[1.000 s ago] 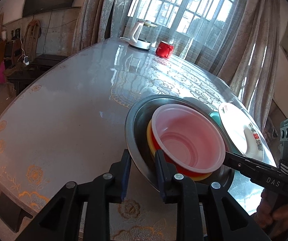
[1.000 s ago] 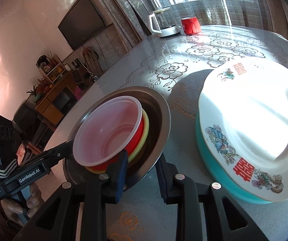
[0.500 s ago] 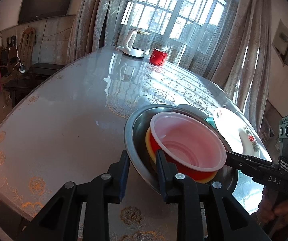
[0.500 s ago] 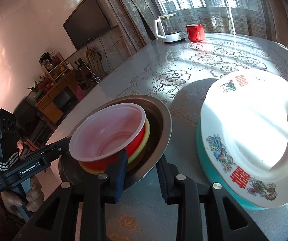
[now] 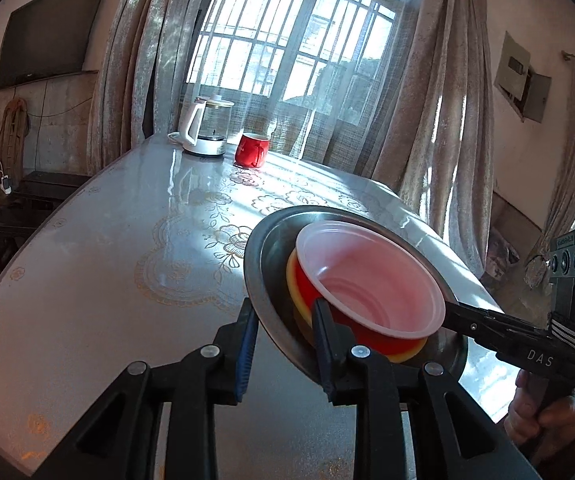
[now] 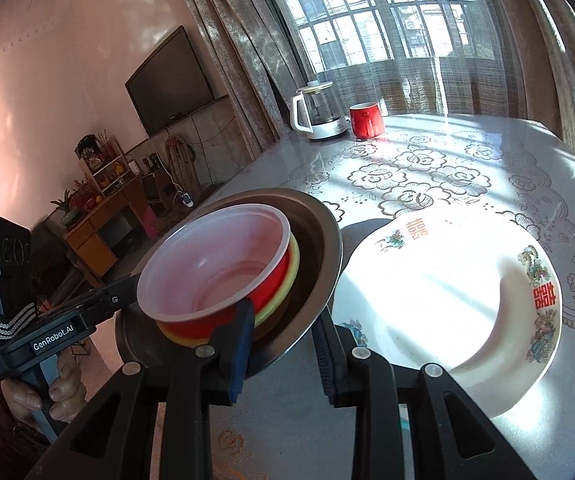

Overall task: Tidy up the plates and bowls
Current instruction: 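Lift the steel bowl with both tools and lower it onto the double-happiness plate stack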

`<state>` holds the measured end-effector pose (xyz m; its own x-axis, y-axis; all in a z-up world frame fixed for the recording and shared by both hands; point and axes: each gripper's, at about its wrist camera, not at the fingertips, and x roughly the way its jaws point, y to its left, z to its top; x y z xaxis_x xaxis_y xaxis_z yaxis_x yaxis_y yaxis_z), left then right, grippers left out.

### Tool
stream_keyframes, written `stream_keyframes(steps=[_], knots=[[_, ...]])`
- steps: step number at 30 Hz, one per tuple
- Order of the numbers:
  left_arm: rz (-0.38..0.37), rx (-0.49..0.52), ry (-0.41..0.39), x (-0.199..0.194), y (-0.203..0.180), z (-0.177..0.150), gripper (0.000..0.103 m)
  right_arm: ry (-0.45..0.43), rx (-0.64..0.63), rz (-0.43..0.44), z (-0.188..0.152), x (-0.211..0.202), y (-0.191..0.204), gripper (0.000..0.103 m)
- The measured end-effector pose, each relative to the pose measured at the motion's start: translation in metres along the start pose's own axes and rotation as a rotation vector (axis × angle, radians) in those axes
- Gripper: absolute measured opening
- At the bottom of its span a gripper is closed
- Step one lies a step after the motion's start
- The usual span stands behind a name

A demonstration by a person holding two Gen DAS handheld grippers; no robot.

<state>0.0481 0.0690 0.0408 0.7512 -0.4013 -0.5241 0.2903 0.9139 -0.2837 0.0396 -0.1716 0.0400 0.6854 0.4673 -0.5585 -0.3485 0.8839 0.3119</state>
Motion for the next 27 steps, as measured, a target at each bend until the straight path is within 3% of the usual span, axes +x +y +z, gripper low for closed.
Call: stream_keyframes(steps=[12,27], knots=[[-0.125,0.077,0.093,0.075,-0.071,0.021,0.029,-0.064,0.122,-0.185,0.004,-0.037,-0.068,0.029],[-0.124,0.118,0.213,0.132,-0.093,0.002,0.029,0.001,0.191,-0.313,-0.015,-0.022,-0.112,0.029]])
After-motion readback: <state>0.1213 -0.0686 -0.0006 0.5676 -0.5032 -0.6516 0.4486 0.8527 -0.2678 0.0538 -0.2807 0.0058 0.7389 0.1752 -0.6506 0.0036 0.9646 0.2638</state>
